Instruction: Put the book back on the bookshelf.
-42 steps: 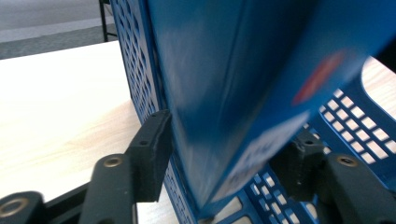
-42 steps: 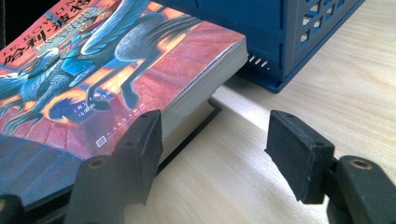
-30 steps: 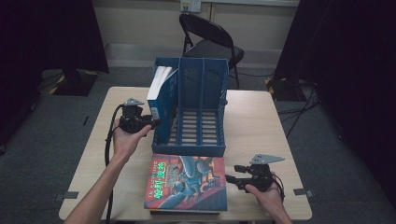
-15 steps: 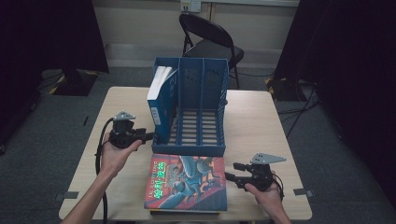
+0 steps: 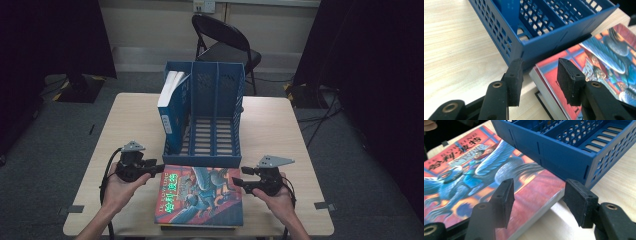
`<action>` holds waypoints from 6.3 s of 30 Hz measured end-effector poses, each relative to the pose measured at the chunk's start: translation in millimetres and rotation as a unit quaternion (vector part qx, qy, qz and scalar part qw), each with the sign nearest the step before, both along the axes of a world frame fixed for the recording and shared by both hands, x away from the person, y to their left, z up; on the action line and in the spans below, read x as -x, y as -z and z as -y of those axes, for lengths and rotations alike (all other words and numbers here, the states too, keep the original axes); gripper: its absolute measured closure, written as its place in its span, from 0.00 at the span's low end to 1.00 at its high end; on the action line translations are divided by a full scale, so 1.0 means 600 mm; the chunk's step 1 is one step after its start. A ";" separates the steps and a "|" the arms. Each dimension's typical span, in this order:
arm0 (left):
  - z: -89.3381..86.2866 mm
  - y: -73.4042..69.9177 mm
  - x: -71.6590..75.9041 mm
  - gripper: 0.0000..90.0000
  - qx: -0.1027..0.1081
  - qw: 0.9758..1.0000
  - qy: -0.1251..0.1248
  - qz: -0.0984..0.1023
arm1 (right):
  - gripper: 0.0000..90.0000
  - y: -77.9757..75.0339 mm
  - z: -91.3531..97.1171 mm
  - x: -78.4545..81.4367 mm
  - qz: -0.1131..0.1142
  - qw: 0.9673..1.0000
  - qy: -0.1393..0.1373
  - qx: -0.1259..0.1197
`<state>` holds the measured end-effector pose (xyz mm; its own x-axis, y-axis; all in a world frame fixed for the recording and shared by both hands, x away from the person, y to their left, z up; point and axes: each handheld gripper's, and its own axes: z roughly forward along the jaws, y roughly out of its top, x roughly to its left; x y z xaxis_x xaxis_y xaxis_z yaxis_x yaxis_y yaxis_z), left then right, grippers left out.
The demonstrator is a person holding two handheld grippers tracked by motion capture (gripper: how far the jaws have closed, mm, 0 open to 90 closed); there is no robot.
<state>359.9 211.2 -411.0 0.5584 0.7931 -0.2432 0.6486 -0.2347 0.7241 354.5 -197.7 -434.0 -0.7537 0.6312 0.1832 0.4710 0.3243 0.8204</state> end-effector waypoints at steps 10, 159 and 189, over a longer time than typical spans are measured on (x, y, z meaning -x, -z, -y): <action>0.023 0.030 0.027 0.56 -0.006 1.000 0.020 -0.023 | 0.44 0.015 -0.027 -0.028 -0.006 1.000 0.004 0.016; 0.005 0.054 0.071 0.75 0.040 0.992 0.118 -0.001 | 0.70 0.008 -0.053 0.041 -0.038 0.998 -0.044 0.014; 0.065 0.054 0.069 0.46 0.037 0.995 0.093 -0.001 | 0.69 0.006 -0.035 0.075 -0.034 0.999 -0.027 0.022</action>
